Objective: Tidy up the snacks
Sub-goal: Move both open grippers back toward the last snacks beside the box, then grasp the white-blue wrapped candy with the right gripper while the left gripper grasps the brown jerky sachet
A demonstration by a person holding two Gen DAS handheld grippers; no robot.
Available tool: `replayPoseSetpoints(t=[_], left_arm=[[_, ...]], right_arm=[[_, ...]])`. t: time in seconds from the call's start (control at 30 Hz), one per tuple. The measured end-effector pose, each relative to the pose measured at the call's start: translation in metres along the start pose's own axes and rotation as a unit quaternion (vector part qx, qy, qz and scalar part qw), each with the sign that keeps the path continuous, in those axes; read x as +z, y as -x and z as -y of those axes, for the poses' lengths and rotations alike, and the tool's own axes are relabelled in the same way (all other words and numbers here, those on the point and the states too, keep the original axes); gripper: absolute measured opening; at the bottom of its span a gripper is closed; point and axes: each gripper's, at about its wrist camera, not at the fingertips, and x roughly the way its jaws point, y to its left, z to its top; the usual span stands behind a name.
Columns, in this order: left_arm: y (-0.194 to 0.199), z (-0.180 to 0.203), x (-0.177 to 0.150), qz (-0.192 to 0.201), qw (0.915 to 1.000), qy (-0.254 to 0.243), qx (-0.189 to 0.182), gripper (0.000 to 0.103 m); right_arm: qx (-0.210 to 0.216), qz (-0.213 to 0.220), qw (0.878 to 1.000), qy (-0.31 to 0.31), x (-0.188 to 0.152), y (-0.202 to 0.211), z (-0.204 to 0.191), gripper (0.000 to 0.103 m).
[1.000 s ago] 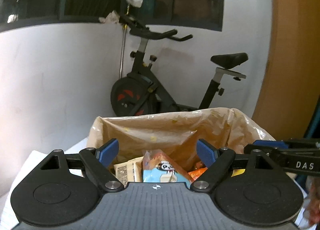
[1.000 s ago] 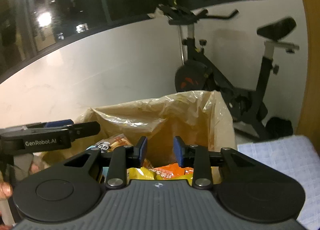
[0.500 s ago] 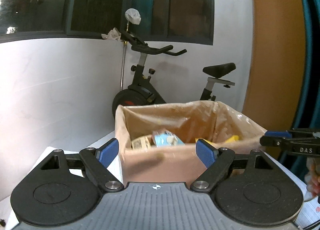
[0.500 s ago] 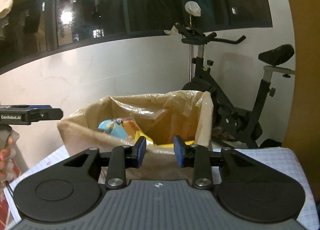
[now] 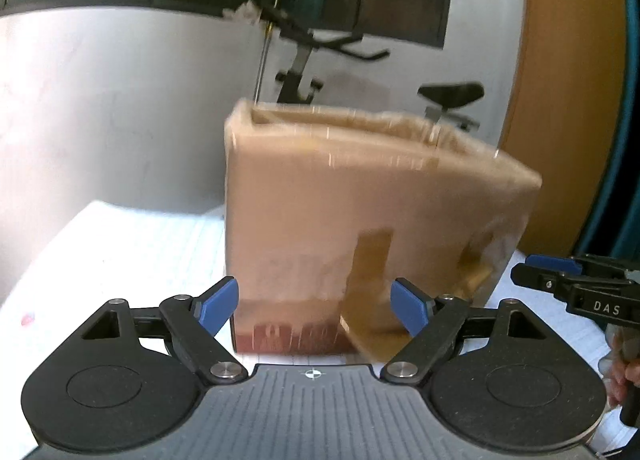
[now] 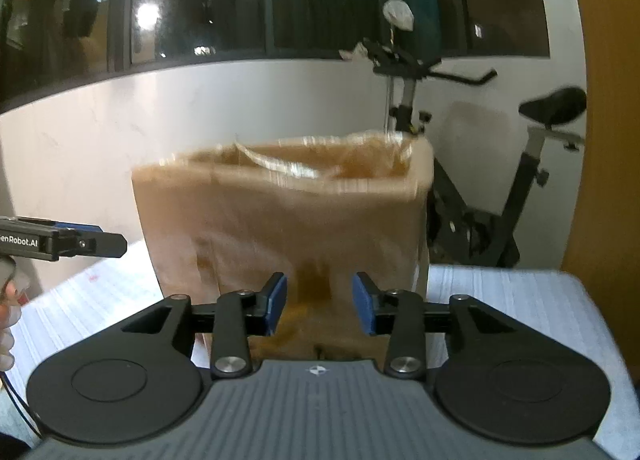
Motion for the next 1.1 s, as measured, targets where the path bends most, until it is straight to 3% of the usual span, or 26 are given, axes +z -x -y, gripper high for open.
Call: replayPoseSetpoints(t=[0.13,0.27,0.37,0.43,0.5,0.63,0.87,0.93,0.97,1.1], left_arm=[[-0.016,0.000,-0.014,-0.026,0.9996,0.006,0.005,0.085],[-0.026,0.000,-0.029,-0.048,0.9988,0.003,0.011,0.085],[-0.030,-0.001,-0.039,-0.063,0.9979,0.007,0.012,0.085],[-0.034,-0.003,-0.043,-0.073,0.9972,0.012,0.013,0.084],[-0.035,-0.004,-0.048,-0.079,0.9967,0.015,0.014,0.084],[-0.038,-0.005,-0.054,-0.086,0.9960,0.019,0.016,0.084],[-0.045,-0.009,-0.067,-0.103,0.9941,0.030,0.018,0.084],[-0.049,-0.006,-0.070,-0.108,0.9937,0.028,0.010,0.084],[-0.050,-0.004,-0.072,-0.110,0.9936,0.025,0.008,0.084],[-0.054,0.005,-0.078,-0.122,0.9924,0.011,0.000,0.084]], right_arm=[[-0.001,-0.018,1.000,-0.018,-0.028,-0.011,-0.002,0.051],[-0.012,-0.055,0.998,0.018,-0.051,-0.030,-0.012,0.054],[-0.004,-0.079,0.996,0.033,-0.064,-0.041,-0.019,0.062],[0.002,-0.088,0.996,0.028,-0.070,-0.047,-0.023,0.077],[0.001,-0.090,0.996,0.026,-0.073,-0.053,-0.027,0.083],[-0.014,-0.109,0.993,0.036,-0.076,-0.072,-0.031,0.083],[-0.048,-0.121,0.991,-0.005,-0.083,-0.086,-0.019,0.080],[-0.048,-0.115,0.992,-0.022,-0.083,-0.082,-0.013,0.075],[-0.043,-0.114,0.992,-0.029,-0.084,-0.080,-0.011,0.064],[-0.042,-0.111,0.992,-0.034,-0.088,-0.070,-0.009,0.053]])
